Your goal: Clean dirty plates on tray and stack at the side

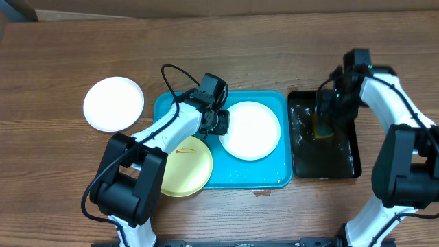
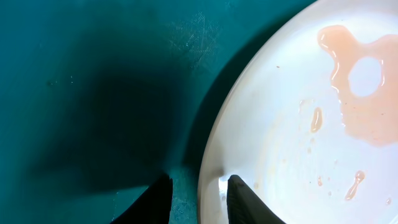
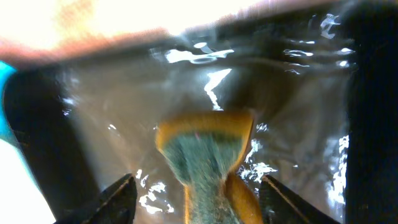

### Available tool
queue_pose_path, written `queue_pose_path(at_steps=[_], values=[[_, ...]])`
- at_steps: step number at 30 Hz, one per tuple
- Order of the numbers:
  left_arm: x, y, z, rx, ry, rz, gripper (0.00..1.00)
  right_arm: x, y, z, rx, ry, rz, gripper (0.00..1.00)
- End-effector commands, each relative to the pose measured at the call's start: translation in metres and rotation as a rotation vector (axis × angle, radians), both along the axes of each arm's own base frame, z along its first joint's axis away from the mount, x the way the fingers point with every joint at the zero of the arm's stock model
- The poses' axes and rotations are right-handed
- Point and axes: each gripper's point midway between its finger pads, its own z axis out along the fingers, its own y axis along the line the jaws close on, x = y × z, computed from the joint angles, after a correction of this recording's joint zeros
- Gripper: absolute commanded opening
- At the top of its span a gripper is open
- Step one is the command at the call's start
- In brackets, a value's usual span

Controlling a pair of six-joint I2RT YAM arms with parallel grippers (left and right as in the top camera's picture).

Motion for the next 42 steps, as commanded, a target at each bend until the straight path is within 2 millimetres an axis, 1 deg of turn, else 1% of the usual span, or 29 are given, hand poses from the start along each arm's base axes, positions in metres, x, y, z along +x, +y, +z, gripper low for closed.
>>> queue_pose_path(at_steps=[1,2,3,4,6,7,10,13,14,15,16,19,22,26,33,36,38,40,41,42], values=[[-0.005,0.003,-0.008,0.016,0.024,0.007,0.31,0.030,-0.019,0.039,-0.022,-0.115,-0.090,0.65],[-0.005,0.003,-0.008,0.016,0.025,0.008,0.31,0.031,-0.021,0.040,-0.022,-0.120,-0.094,0.65],[-0.006,0.004,-0.009,0.016,0.032,0.020,0.31,0.037,-0.032,0.045,-0.024,-0.144,-0.127,0.68],[-0.007,0.004,-0.011,0.017,0.037,0.025,0.28,0.038,-0.039,0.045,-0.024,-0.151,-0.152,0.73],[-0.008,0.004,-0.014,0.021,0.046,0.025,0.24,0.036,-0.050,0.044,-0.024,-0.146,-0.181,0.86],[-0.009,0.004,-0.017,0.023,0.051,0.026,0.23,0.033,-0.054,0.043,-0.024,-0.135,-0.192,1.00],[-0.009,0.005,-0.022,0.025,0.063,0.038,0.24,0.027,-0.065,0.041,-0.024,-0.114,-0.220,1.00],[-0.009,0.004,-0.021,0.019,0.063,0.037,0.13,0.026,-0.071,0.041,-0.025,-0.114,-0.233,1.00],[-0.008,0.003,-0.021,0.017,0.063,0.037,0.07,0.026,-0.071,0.041,-0.025,-0.114,-0.234,1.00],[-0.008,0.003,-0.019,0.017,0.063,0.037,0.04,0.026,-0.071,0.041,-0.025,-0.114,-0.234,1.00],[-0.007,0.002,-0.016,0.018,0.064,0.037,0.04,0.026,-0.071,0.041,-0.025,-0.114,-0.234,1.00],[-0.001,0.006,0.000,0.050,0.051,0.046,0.04,0.026,-0.071,0.041,-0.025,-0.114,-0.234,1.00],[0.014,0.010,0.023,0.088,0.002,0.058,0.04,0.026,-0.071,0.041,-0.025,-0.114,-0.234,1.00],[0.029,0.004,0.054,0.088,-0.042,0.013,0.04,0.026,-0.071,0.041,-0.025,-0.114,-0.234,1.00],[0.042,-0.003,0.098,0.075,-0.079,-0.001,0.04,0.028,-0.072,0.042,-0.026,-0.124,-0.234,1.00],[0.049,-0.012,0.116,0.057,-0.116,-0.010,0.04,0.041,-0.075,0.046,-0.031,-0.181,-0.234,1.00],[0.052,-0.020,0.127,0.043,-0.142,-0.023,0.04,0.046,-0.076,0.048,-0.034,-0.205,-0.234,1.00],[0.053,-0.031,0.135,0.030,-0.167,-0.040,0.04,0.050,-0.076,0.050,-0.032,-0.219,-0.233,1.00],[0.053,-0.038,0.137,0.023,-0.181,-0.054,0.04,0.051,-0.074,0.050,-0.022,-0.223,-0.230,1.00],[0.052,-0.048,0.139,0.025,-0.205,-0.072,0.04,0.056,-0.077,0.052,-0.031,-0.248,-0.231,1.00]])
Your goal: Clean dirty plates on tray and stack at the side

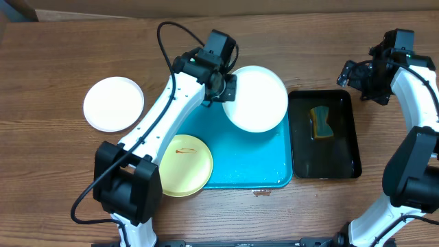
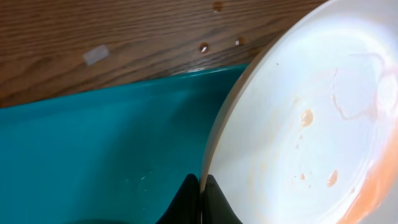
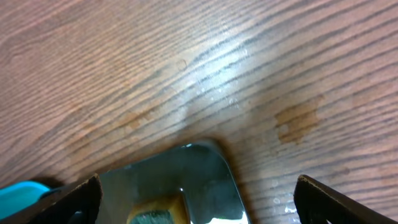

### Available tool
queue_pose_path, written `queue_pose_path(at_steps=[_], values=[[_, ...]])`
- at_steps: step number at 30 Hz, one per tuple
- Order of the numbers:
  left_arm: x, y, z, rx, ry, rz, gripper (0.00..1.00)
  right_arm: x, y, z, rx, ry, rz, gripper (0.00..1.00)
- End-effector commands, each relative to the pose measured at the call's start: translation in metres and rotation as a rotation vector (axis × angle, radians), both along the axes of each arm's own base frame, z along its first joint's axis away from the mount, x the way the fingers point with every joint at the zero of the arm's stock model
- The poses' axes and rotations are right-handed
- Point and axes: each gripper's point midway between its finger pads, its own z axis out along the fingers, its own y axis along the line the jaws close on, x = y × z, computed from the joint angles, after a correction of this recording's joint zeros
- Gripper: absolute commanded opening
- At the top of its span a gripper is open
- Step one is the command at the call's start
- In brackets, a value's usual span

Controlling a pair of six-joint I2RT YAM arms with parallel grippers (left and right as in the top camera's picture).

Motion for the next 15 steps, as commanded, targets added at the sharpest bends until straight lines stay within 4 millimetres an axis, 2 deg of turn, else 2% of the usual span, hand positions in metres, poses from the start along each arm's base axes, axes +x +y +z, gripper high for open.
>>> queue_pose_path(at_steps=[1,5,9,14,15], values=[[-0.001,-0.030,0.016,-0.001,-0.078,-0.075,0.04,0.011,-0.002,0.017,-0.011,-0.069,0.000,1.00],[-0.006,-0.054,0.022,0.054,-0.159,-0.113,0.04,0.010,-0.021,0.018,-0.019,-0.079,-0.041,1.00],[-0.013,-0.078,0.029,0.101,-0.244,-0.145,0.04,0.007,-0.054,0.021,-0.010,-0.102,-0.114,1.00],[-0.017,-0.093,0.043,0.208,-0.385,-0.134,0.04,-0.002,-0.083,0.021,-0.010,-0.104,-0.180,1.00],[-0.018,-0.100,0.052,0.248,-0.451,-0.123,0.04,-0.004,-0.089,0.021,-0.010,-0.104,-0.196,1.00]])
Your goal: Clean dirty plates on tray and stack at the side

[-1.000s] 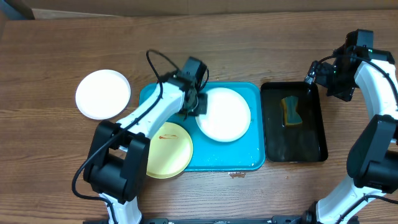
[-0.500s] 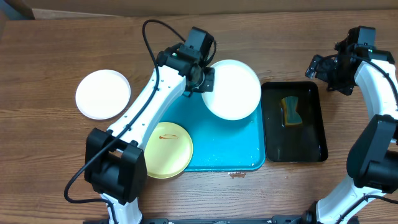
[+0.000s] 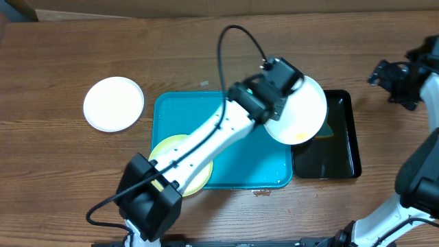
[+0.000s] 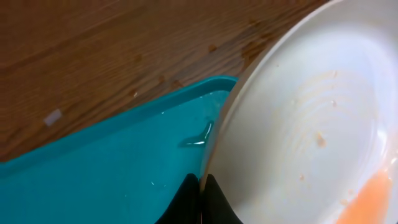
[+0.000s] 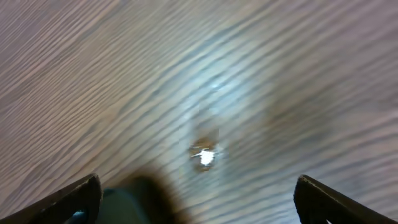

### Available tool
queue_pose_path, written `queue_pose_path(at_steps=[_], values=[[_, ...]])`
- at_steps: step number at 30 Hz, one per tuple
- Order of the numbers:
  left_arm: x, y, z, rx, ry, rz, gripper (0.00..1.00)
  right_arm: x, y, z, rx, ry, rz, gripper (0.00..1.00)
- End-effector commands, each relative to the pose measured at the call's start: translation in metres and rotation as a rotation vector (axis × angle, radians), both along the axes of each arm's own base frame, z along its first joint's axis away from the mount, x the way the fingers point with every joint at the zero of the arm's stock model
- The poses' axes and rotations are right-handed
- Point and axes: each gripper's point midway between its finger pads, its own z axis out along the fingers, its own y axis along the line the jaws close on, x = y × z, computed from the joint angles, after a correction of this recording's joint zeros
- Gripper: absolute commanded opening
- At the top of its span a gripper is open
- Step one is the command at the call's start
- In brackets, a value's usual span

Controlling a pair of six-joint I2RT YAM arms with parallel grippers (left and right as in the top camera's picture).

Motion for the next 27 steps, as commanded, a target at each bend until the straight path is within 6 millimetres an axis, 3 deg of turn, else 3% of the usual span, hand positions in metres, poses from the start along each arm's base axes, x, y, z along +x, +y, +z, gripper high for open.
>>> queue_pose_path(at_steps=[1,6,12,17,27], values=[[0.009,-0.003,0.033,0.111,-0.215,0.049,0.04,0.002,-0.010,0.015,-0.009,-0.043,-0.021,1.00],[-0.007,-0.029,0.060,0.243,-0.407,-0.017,0.04,0.002,-0.011,0.016,-0.009,-0.044,-0.024,1.00],[-0.042,-0.055,0.099,0.435,-0.636,-0.076,0.05,0.002,-0.011,0.016,-0.009,-0.044,-0.024,1.00],[-0.062,-0.070,0.126,0.517,-0.758,-0.087,0.04,0.002,-0.011,0.016,-0.009,-0.044,-0.024,1.00],[-0.065,-0.085,0.140,0.457,-0.806,-0.087,0.04,0.002,-0.011,0.016,-0.009,-0.044,-0.024,1.00]])
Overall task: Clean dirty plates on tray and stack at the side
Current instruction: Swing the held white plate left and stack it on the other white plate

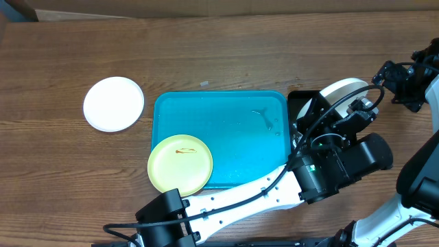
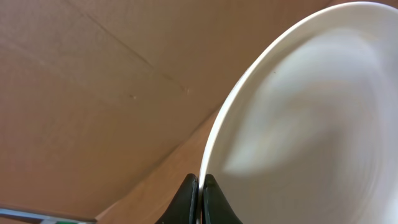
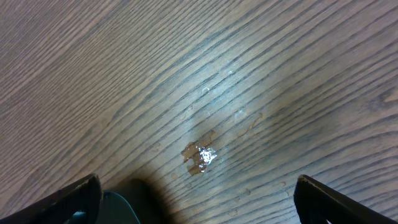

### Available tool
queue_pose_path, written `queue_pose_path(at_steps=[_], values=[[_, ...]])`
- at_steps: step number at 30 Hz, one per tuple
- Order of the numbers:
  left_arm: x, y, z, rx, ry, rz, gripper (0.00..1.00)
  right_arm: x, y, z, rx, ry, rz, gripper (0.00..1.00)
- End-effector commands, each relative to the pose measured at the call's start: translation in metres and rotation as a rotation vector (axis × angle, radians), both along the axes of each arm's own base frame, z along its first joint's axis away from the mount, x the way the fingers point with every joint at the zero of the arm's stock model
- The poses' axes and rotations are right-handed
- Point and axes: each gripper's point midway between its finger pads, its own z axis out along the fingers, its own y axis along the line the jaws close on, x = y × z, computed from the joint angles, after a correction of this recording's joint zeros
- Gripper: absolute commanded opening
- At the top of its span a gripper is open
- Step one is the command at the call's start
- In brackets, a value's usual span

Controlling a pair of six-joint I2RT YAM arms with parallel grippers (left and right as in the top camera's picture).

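My left gripper (image 2: 200, 182) is shut on the rim of a white plate (image 2: 305, 124). The plate (image 1: 345, 91) is held high and tipped on edge over the black tray (image 1: 297, 100), most of which the raised left arm hides. In the left wrist view the plate's face shows no stain. A yellow plate (image 1: 180, 165) with a red smear lies on the front left corner of the teal tray (image 1: 226, 130). Another white plate (image 1: 114, 103) rests on the table to the left. My right gripper (image 3: 196, 186) is open over bare wood at the far right (image 1: 405, 86). The sponge is hidden.
A wet spot (image 3: 199, 156) marks the wood under the right gripper. A brown cardboard wall (image 2: 81, 93) fills the left wrist view behind the plate. Droplets glisten on the teal tray's back right part (image 1: 264, 116).
The left arm has risen towards the camera with the white plate, which went from over the black tray's left edge to tipped on edge above it. The right gripper has hardly moved.
First my left gripper was open at the rim of the stained white plate in the teal tray, and my right was open around the sponge in the black tray. Then the left held the plate lifted, the right was away at the back right. Now the plate is tipped over the black tray.
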Motion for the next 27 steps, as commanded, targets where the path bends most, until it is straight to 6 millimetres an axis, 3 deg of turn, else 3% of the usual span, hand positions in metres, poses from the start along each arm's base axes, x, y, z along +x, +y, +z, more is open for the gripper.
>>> queue_pose_path(at_steps=[1,4,10,13,16,21,24,27], values=[[0.005,0.004,0.014,-0.030,-0.020,0.024,0.04,0.005,-0.001,0.015,-0.015,-0.038,0.000,1.00],[0.007,-0.002,-0.004,-0.093,0.067,-0.023,0.04,0.005,-0.001,0.015,-0.015,-0.038,-0.001,1.00],[0.016,-0.001,-0.072,-0.329,0.486,-0.092,0.04,0.005,-0.001,0.015,-0.015,-0.038,-0.001,1.00],[0.031,0.011,-0.092,-0.475,0.692,-0.084,0.04,0.005,-0.001,0.015,-0.015,-0.038,-0.001,1.00],[0.054,0.036,-0.103,-0.630,0.871,-0.054,0.04,0.005,-0.001,0.015,-0.015,-0.038,-0.001,1.00],[0.100,0.117,-0.109,-0.888,1.085,0.066,0.04,0.005,-0.001,0.015,-0.015,-0.038,-0.001,1.00],[0.127,0.194,-0.116,-0.986,1.097,0.231,0.04,0.005,-0.001,0.015,-0.015,-0.038,0.000,1.00],[0.137,0.282,-0.128,-1.055,1.085,0.453,0.04,0.005,-0.001,0.015,-0.015,-0.038,-0.001,1.00]])
